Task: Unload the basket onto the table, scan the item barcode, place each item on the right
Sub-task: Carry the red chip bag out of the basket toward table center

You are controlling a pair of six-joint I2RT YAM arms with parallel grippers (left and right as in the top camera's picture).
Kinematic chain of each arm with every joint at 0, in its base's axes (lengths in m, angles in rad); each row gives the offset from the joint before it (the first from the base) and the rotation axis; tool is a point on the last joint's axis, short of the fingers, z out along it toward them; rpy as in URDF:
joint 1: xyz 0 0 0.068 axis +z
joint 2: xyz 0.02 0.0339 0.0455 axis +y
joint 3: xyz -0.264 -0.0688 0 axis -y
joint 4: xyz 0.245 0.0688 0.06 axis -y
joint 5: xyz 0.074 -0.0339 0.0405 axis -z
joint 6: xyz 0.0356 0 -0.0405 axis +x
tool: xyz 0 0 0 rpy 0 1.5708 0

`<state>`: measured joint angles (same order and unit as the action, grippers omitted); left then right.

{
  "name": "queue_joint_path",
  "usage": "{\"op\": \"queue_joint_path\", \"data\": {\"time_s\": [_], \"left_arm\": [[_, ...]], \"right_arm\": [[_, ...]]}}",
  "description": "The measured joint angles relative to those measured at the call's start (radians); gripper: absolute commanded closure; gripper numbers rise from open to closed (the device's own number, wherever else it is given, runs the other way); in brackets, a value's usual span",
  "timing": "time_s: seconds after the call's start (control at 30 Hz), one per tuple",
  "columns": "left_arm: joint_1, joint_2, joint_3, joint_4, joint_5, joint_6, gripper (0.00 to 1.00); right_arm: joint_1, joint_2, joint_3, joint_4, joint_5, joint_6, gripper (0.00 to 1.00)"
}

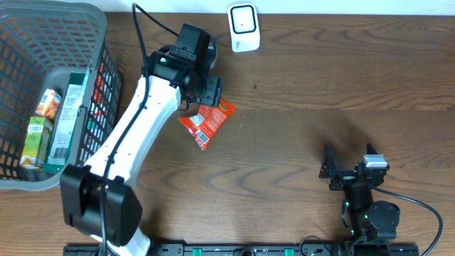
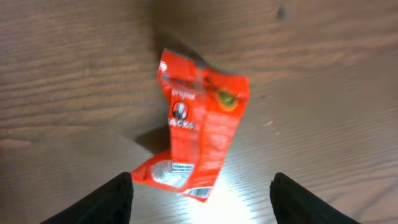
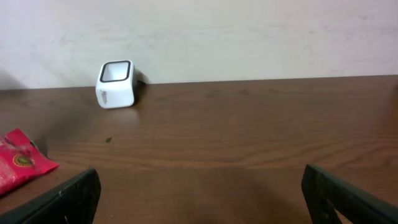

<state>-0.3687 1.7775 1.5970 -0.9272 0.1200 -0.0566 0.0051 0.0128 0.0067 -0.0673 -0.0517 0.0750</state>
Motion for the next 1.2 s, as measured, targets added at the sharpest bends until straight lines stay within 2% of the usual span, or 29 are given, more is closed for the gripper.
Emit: {"op": "queue_joint_path", "data": {"time_s": [0.37,0.4,0.6,0.7,0.9,1.03,1.2], "left_arm": [[0.047,0.169,-0.021,0.012,-0.003,0.081,0.24],[0.054,0.182,-0.021,0.014,0.007,0.085,0.25],[0.077,0.270,-0.021,0.019,0.085,0.104,0.49],[0.078,0.302,-0.021,0.018,0.119,0.107,0.57],[0.077,0.307,-0.022,0.015,0.181,0.104,0.59],[0.079,0.307,-0.023,0.029,0.286,0.093,0.59],[0.069,0.307,-0.030,0.077,0.389,0.017,0.59]], "right_arm": [[0.000,0.000,0.000,0.000,0.000,0.000,0.01],[0.000,0.000,0.000,0.000,0.000,0.000,0.01],[0.000,0.000,0.000,0.000,0.000,0.000,0.01],[0.000,0.000,0.000,0.000,0.000,0.000,0.01],[0.000,0.000,0.000,0.000,0.000,0.000,0.01],[0.000,0.000,0.000,0.000,0.000,0.000,0.01],[0.000,0.000,0.000,0.000,0.000,0.000,0.01]]}}
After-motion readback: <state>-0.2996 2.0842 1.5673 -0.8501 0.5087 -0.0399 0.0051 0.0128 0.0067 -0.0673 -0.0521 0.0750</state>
